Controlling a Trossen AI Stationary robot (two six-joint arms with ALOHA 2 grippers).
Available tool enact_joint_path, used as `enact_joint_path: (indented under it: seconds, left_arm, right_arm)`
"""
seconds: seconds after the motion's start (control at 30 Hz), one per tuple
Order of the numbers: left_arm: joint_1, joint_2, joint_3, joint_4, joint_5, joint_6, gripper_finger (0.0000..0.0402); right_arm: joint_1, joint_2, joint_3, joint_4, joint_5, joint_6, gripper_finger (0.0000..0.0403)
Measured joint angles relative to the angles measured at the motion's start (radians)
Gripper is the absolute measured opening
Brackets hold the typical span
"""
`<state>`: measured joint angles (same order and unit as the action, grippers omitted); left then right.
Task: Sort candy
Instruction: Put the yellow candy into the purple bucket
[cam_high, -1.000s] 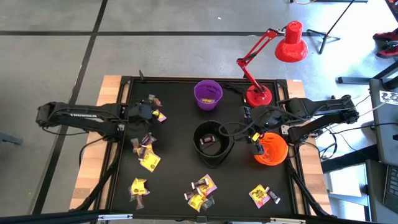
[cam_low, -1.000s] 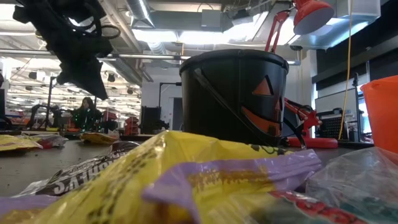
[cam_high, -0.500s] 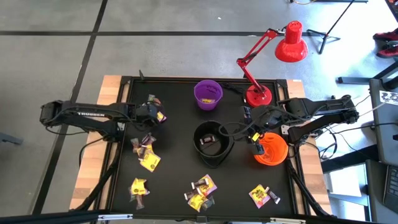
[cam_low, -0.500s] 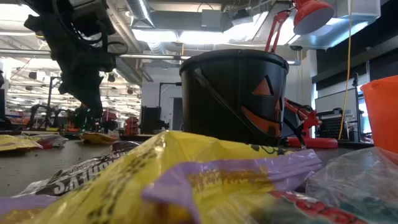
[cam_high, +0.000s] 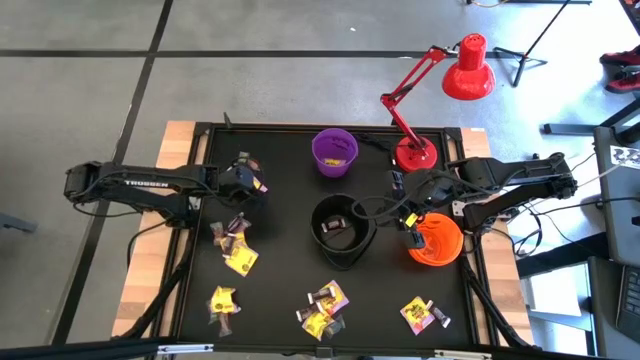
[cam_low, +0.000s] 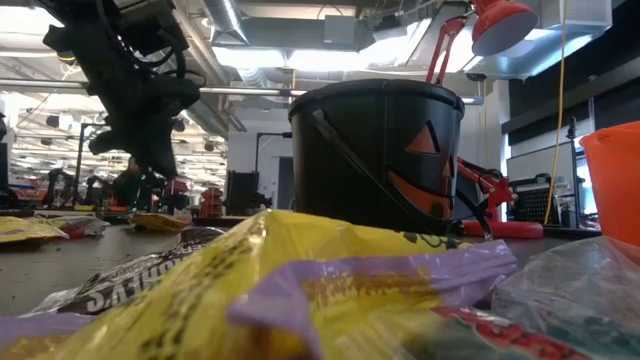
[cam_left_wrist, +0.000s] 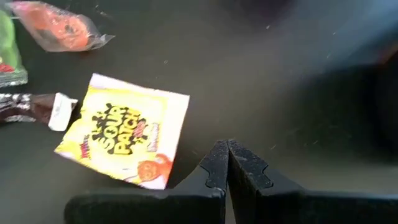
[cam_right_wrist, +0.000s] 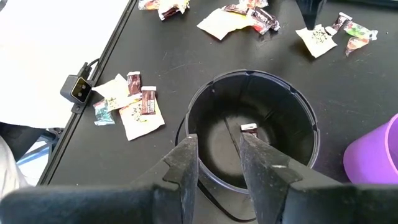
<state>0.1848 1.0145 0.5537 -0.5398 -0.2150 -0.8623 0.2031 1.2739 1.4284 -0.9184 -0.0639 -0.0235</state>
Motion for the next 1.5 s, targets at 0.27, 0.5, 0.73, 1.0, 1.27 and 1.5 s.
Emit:
enact_joint_path:
  seconds: [0.27, 0.5, 0.73, 1.0, 1.27, 1.5]
  left_arm:
    - [0.000, 0.000, 0.000, 0.008, -0.014, 0.000, 0.0000]
    - [0.000, 0.000, 0.000, 0.026, -0.111, 0.000, 0.0000]
    - [0.000, 0.000, 0.000, -0.014, -0.206, -0.147, 0.0000]
    - [0.000, 0.000, 0.000, -0.139, -0.177, -0.367, 0.0000]
    - [0.000, 0.000, -0.001, -0.184, -0.084, -0.439, 0.0000]
    - [0.000, 0.001, -0.001, -0.158, -0.084, -0.444, 0.0000]
  right_arm:
    - [0.000, 0.000, 0.000, 0.000, 0.000, 0.000, 0.0117]
    - [0.000, 0.000, 0.000, 0.000, 0.000, 0.000, 0.0117]
    - [0.000, 0.000, 0.000, 0.000, 0.000, 0.000, 0.0117]
    - [0.000, 0.000, 0.000, 0.000, 0.000, 0.000, 0.0117]
    - [0.000, 0.000, 0.000, 0.000, 0.000, 0.000, 0.0117]
    - [0.000, 0.000, 0.000, 0.000, 0.000, 0.000, 0.0117]
